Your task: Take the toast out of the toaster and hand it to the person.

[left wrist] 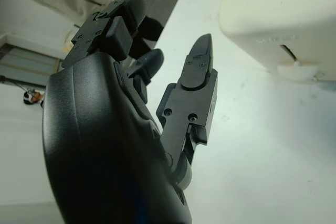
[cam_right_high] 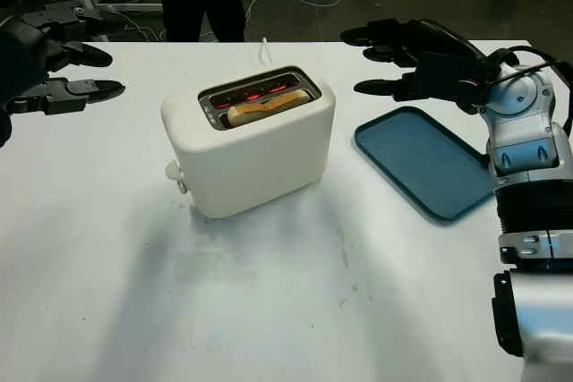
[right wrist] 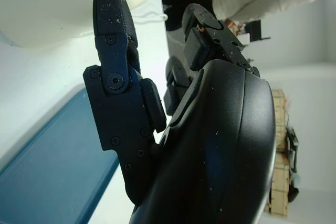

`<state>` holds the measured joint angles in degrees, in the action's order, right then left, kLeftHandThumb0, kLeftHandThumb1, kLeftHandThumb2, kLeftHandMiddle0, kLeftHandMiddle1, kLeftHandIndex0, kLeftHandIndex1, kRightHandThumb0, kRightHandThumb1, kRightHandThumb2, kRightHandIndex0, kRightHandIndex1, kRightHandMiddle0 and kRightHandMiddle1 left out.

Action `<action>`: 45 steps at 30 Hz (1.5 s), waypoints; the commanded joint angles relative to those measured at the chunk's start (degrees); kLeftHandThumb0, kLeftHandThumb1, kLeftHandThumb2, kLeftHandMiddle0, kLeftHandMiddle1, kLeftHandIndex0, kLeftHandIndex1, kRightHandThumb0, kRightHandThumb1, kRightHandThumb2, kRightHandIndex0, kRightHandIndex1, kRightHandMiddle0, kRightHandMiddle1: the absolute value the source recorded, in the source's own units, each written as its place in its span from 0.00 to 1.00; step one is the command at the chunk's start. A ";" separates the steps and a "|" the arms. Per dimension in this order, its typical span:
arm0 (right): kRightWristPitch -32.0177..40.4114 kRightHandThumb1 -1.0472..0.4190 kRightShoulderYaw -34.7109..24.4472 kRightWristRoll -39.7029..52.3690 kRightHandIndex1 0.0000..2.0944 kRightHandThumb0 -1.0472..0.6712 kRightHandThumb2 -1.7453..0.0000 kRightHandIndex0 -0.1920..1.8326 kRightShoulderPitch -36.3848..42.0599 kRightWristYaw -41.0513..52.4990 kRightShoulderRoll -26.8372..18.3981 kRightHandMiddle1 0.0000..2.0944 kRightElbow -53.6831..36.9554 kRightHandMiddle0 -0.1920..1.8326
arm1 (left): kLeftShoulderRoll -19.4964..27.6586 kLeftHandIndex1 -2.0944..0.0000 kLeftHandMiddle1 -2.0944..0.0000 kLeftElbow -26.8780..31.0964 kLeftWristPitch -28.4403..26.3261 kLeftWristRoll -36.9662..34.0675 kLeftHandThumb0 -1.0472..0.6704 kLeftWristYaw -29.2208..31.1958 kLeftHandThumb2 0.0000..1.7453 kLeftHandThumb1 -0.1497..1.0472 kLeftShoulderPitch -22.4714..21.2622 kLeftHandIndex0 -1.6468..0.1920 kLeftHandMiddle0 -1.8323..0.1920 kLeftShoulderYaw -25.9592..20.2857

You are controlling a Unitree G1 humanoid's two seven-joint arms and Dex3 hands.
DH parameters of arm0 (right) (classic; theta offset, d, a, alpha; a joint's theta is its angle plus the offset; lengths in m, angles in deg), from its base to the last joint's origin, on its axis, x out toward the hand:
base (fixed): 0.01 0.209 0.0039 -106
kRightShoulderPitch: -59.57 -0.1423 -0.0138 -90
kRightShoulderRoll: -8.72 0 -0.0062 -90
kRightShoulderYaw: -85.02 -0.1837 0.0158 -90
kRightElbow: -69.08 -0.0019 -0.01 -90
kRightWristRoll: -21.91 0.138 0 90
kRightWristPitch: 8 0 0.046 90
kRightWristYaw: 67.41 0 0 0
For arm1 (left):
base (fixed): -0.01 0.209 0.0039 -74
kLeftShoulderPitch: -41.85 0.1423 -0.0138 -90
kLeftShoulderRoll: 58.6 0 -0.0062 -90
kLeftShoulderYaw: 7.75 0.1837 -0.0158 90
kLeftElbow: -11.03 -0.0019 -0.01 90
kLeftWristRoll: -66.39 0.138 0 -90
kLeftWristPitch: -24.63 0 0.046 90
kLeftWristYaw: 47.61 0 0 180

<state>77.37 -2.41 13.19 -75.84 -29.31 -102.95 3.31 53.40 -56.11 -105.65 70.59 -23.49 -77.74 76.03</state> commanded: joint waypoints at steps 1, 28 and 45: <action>0.18 0.09 0.00 0.43 0.00 0.16 0.87 0.28 -0.43 -0.01 -0.18 0.00 -0.42 0.27 | 0.45 0.78 0.52 0.41 -0.47 -0.17 0.59 -0.28 0.07 0.88 0.19 0.73 0.86 -0.65; 0.59 0.09 0.33 1.03 0.00 0.16 0.87 0.27 -0.55 0.26 -0.06 0.00 0.15 0.27 | 0.42 0.78 0.53 0.76 -1.53 -0.17 0.60 -0.15 0.06 0.89 -0.10 0.74 0.85 -0.67; -0.46 0.09 0.70 0.75 0.01 0.15 0.87 0.28 -0.62 -0.10 -0.01 0.00 1.18 0.28 | 0.21 0.77 0.52 -0.17 -0.02 -0.19 0.59 -0.24 0.05 0.89 0.16 0.74 0.85 -0.68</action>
<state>77.46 -1.79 13.99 -75.84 -29.23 -102.84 4.17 53.39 -56.00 -106.26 70.59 -23.49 -77.70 75.37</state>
